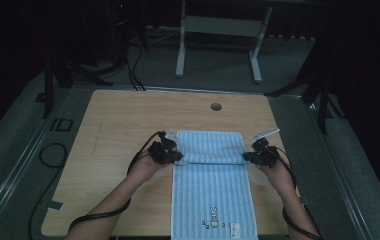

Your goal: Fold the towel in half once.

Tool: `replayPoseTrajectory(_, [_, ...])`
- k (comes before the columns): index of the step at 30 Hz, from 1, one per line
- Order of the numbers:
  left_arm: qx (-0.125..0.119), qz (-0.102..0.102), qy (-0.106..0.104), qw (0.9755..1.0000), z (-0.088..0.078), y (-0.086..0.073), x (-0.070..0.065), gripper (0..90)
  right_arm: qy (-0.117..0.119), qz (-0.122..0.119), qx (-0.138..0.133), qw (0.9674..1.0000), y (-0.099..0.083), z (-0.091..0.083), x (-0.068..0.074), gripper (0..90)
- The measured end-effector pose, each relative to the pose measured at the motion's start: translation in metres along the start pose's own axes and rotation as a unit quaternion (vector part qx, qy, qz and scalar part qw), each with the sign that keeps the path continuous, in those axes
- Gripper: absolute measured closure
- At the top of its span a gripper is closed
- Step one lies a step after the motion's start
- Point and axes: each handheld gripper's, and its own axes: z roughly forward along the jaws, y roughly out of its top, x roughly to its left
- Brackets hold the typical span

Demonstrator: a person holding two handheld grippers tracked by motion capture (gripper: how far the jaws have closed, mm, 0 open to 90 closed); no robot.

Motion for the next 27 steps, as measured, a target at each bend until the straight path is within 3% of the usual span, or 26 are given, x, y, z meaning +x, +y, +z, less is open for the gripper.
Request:
replayPoseTrajectory(2, [0.016,0.001,-0.018,0.9997,0.001,-0.004,-0.004,78.6,0.012,0.001,0.010,0.9999,-0.008,0.001,0.004,86.0])
replayPoseTrajectory(3, [0.013,-0.004,-0.020,0.9997,0.000,-0.005,-0.005,72.3,0.012,-0.003,0.017,0.9998,-0.010,0.001,0.006,82.5])
replayPoseTrajectory(5, [-0.001,-0.012,-0.022,0.9997,-0.008,-0.004,-0.005,63.8,0.005,-0.004,0.003,1.0000,-0.013,-0.006,0.009,78.8])
replayPoseTrajectory(8, [-0.012,-0.008,-0.017,0.9997,-0.012,0.000,-0.007,63.8,-0.010,-0.008,-0.019,0.9997,-0.010,-0.022,0.013,78.0])
replayPoseTrajectory(12, [-0.008,-0.003,-0.017,0.9998,-0.002,0.005,-0.012,63.8,-0.008,-0.009,-0.039,0.9992,0.000,-0.029,0.017,76.5])
replayPoseTrajectory(19, [0.025,-0.010,-0.024,0.9994,0.027,-0.003,-0.008,64.0,0.003,-0.010,0.009,0.9999,-0.002,0.010,0.015,77.8])
replayPoseTrajectory(22, [0.016,-0.027,-0.037,0.9988,0.030,-0.007,-0.002,64.4,0.005,-0.005,0.035,0.9994,-0.007,0.027,0.013,77.2])
replayPoseTrajectory(27, [0.018,-0.026,-0.027,0.9991,0.029,-0.007,0.007,64.9,0.006,0.008,0.022,0.9997,-0.004,0.035,0.010,77.4])
